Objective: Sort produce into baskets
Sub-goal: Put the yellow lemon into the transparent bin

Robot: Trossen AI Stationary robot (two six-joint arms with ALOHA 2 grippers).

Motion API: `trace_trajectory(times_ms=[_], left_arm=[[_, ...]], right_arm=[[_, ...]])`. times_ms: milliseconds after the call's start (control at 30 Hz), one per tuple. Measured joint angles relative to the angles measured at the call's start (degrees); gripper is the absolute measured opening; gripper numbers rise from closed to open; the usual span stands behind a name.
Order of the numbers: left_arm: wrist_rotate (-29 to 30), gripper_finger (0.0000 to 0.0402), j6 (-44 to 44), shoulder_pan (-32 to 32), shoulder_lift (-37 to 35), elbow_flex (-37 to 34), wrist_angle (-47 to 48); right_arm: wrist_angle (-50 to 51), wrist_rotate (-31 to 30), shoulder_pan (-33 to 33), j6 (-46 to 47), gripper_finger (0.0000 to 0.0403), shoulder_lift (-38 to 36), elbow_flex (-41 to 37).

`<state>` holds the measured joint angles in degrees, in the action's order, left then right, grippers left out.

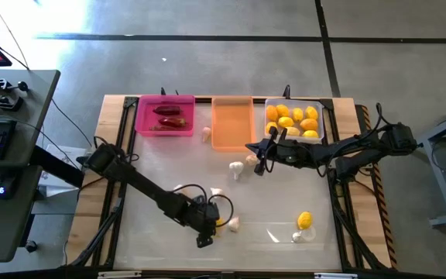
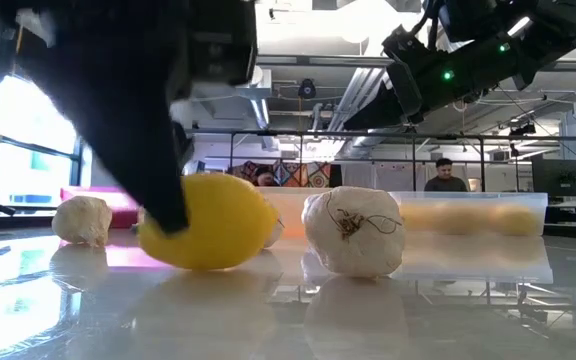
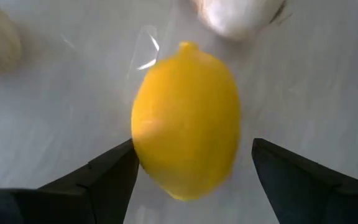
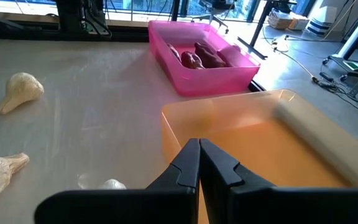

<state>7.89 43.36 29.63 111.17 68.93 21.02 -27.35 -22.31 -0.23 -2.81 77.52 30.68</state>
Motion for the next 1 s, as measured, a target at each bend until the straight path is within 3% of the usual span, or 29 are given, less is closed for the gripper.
trace_trajectory(times_ms=[200, 333, 700, 833, 1000], left_arm=[[0.10, 0.0296, -2.36, -0.47, 0.64, 0.00, 0.65], [1.32, 0.0271, -4.97, -1.17, 0.64, 0.00, 1.70], [8.60, 0.0106, -13.70, -2.91, -2.90, -0.09, 8.75], [9.77, 0.0096, -17.15, -3.89, -6.39, -1.74, 8.01], [8.95, 0.0100, -19.64, -6.32, -12.27, -8.80, 1.73]], right_arm=[[0.36, 0.00, -0.11, 0.00, 0.0000, 0.00, 0.00], [0.58, 0.00, -0.11, 0.00, 0.0000, 0.00, 0.00], [0.57, 0.00, -0.11, -2.72, 0.0000, 0.00, 0.00], [0.07, -0.04, -0.26, -4.99, 0.0000, 0.00, 0.02], [-0.32, 0.02, -1.56, -7.02, 0.0000, 0.00, 0.02]])
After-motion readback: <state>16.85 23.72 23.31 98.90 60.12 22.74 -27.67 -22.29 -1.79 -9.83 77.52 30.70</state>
